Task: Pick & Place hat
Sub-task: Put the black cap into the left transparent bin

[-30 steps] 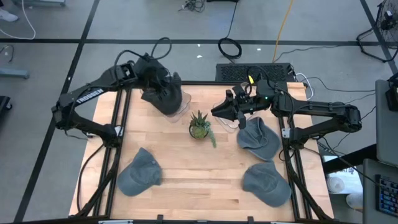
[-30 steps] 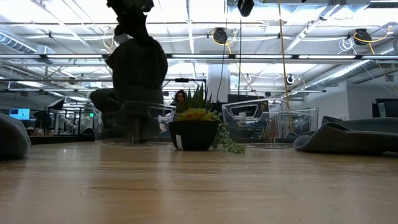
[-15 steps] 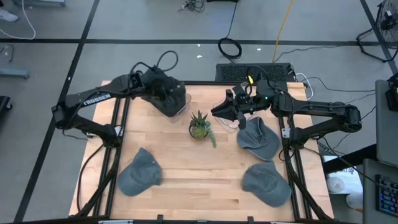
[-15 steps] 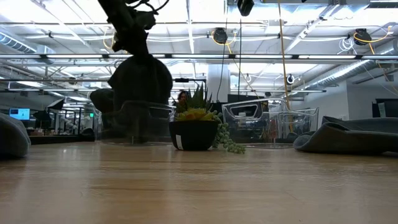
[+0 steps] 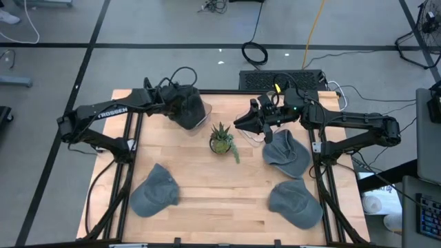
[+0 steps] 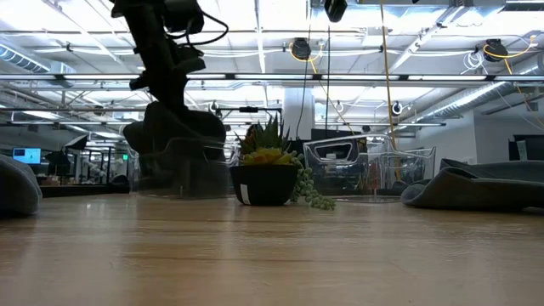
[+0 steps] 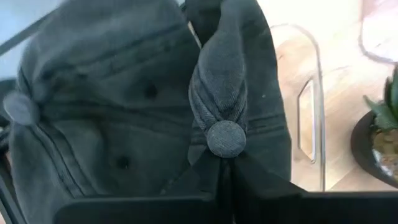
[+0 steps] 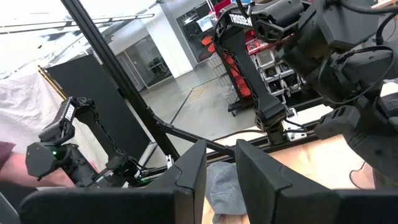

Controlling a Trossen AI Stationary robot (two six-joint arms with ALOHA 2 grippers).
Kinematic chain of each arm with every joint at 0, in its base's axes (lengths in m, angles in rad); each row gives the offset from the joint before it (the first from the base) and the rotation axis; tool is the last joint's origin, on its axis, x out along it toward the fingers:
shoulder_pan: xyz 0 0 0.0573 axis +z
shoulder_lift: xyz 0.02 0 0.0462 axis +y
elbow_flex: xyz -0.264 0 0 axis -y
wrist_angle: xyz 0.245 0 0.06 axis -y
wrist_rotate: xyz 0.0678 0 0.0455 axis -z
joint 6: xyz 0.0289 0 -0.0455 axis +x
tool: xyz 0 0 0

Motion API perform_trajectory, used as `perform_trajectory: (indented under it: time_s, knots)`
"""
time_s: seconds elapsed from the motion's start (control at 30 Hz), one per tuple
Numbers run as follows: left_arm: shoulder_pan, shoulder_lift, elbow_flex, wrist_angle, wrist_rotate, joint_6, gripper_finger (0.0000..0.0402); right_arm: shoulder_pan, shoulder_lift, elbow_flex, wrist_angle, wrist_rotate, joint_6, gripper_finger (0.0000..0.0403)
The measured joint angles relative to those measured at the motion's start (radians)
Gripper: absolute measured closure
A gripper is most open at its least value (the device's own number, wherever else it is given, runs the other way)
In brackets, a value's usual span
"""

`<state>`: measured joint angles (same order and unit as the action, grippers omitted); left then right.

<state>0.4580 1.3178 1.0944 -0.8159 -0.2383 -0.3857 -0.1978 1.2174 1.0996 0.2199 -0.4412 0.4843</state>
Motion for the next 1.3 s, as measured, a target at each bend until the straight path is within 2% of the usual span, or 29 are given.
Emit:
perform_trajectory:
  time_s: [0.23,0.43,0.6,0.73,0.8,1.17,1.3]
  knots:
    - [0.002,-0.012,0.001,0.003,0.007,0.000,0.0322,0.003,0.000,0.000,-0.001,0.000,0.001,0.0330]
    - [0.002,-0.053,0.068,0.011,0.023,0.015,0.0282,0.003,0.000,0.000,-0.001,-0.004,0.029,0.0330]
    - [0.001,-0.083,0.134,0.027,0.043,0.087,0.0261,0.003,0.000,0.000,-0.008,-0.004,0.028,0.0330]
    - [-0.003,-0.082,0.142,0.105,0.220,0.209,0.0258,0.003,0.000,0.000,-0.008,-0.005,0.020,0.0330]
    - [-0.004,-0.070,0.142,0.131,0.262,0.228,0.0257,0.003,0.000,0.000,-0.008,-0.004,0.017,0.0330]
    - [0.005,0.040,0.142,0.128,0.212,0.227,0.0259,0.003,0.000,0.000,-0.008,-0.005,0.016,0.0330]
    - [0.005,0.077,0.142,0.105,0.232,0.227,0.0291,0.003,0.000,0.000,-0.008,-0.005,0.016,0.0330]
